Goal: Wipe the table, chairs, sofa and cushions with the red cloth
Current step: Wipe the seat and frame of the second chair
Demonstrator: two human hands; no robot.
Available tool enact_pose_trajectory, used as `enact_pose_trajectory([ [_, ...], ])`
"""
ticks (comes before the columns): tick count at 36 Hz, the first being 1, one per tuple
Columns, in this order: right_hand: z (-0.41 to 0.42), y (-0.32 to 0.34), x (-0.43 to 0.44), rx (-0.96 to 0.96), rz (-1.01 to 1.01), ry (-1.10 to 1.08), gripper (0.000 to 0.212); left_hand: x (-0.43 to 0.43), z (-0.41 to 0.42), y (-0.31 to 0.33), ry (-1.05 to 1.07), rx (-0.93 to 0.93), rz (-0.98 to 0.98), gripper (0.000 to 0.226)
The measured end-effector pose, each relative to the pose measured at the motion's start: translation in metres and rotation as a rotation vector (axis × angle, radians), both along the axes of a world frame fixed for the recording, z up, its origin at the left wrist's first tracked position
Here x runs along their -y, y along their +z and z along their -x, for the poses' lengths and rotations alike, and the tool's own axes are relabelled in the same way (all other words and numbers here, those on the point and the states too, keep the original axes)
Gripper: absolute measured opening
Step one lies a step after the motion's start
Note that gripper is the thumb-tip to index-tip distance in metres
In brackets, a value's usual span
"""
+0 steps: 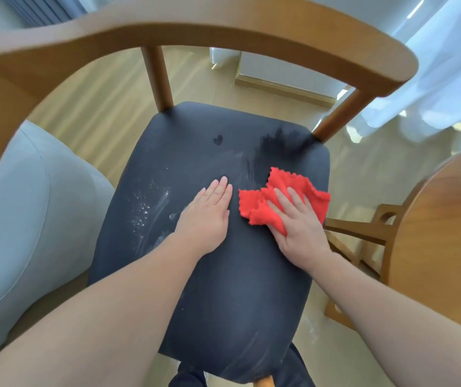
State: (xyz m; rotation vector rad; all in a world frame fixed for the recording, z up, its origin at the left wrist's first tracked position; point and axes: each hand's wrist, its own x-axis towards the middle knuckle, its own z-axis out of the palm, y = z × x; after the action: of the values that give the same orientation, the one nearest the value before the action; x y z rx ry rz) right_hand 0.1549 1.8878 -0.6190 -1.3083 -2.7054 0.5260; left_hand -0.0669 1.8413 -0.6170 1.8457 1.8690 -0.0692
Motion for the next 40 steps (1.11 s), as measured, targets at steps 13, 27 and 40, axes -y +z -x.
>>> enact_pose_trajectory([
  [13, -0.001, -0.005, -0.002, 0.038, -0.117, 0.068, 0.045, 0.016, 0.014, 0.008, -0.057, -0.092, -0.013, 0.054],
  [27, 0.029, -0.006, -0.113, 0.038, -0.066, -0.107, 0.046, 0.019, 0.016, -0.001, -0.019, -0.030, -0.035, 0.053],
  [40, 0.020, -0.001, -0.059, -0.127, -0.051, 0.044, 0.044, 0.015, 0.018, 0.010, -0.039, -0.083, 0.035, 0.054],
])
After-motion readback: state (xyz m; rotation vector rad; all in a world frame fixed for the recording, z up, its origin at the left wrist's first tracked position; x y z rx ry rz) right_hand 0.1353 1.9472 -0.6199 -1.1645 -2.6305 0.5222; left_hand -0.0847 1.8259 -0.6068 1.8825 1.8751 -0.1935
